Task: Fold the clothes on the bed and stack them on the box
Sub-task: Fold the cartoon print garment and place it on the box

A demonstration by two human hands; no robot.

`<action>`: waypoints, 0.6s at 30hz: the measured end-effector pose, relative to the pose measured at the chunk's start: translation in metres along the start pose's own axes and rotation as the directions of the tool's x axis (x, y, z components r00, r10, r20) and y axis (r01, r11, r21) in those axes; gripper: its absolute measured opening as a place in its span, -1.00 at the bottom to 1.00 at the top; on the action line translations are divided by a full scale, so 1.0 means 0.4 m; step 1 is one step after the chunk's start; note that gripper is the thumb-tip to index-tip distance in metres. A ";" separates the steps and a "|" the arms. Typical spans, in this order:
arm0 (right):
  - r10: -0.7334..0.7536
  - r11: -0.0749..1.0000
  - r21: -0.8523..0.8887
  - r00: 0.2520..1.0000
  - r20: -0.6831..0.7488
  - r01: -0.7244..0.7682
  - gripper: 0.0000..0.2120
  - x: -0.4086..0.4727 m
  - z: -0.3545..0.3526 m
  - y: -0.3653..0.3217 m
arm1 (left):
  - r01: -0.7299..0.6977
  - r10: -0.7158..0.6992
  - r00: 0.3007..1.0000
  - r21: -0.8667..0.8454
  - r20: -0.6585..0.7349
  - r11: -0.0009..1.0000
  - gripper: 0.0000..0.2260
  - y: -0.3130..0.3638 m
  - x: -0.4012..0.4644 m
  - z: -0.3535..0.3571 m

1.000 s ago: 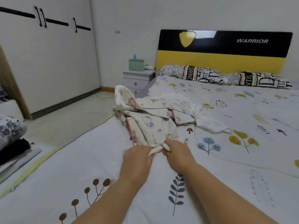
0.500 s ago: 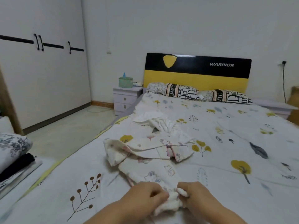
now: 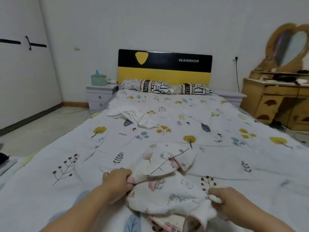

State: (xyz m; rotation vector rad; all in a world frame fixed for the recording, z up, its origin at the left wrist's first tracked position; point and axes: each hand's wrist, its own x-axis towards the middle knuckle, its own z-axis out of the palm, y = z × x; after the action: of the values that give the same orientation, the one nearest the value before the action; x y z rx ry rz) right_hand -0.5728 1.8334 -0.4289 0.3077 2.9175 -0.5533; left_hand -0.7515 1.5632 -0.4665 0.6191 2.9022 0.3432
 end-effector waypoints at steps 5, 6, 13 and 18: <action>0.138 0.990 0.049 0.967 -0.212 -0.131 -0.74 -0.063 0.011 0.096 | -0.075 0.056 0.996 -0.290 -0.073 0.954 -0.77 0.078 -0.025 0.013; 0.172 0.984 0.085 0.957 -0.232 -0.156 -0.78 -0.065 0.013 0.109 | -0.058 0.013 0.991 -0.344 -0.131 0.937 -0.76 0.084 -0.022 0.005; 0.445 0.850 0.472 0.801 -0.401 -0.236 -0.82 -0.020 -0.016 0.117 | -0.051 -0.395 0.852 -0.806 -0.343 0.589 -0.86 0.080 -0.027 -0.186; 0.519 0.795 0.562 0.738 -0.432 -0.230 -0.73 0.048 -0.025 0.095 | -0.074 -0.594 0.730 -0.903 -0.338 0.423 -0.75 -0.036 -0.008 -0.280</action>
State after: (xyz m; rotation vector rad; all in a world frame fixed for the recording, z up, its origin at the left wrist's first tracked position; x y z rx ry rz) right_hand -0.5836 1.8751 -0.4366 1.3402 3.0269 -1.2965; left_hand -0.7760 1.5280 -0.3621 -0.2685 2.5926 2.1942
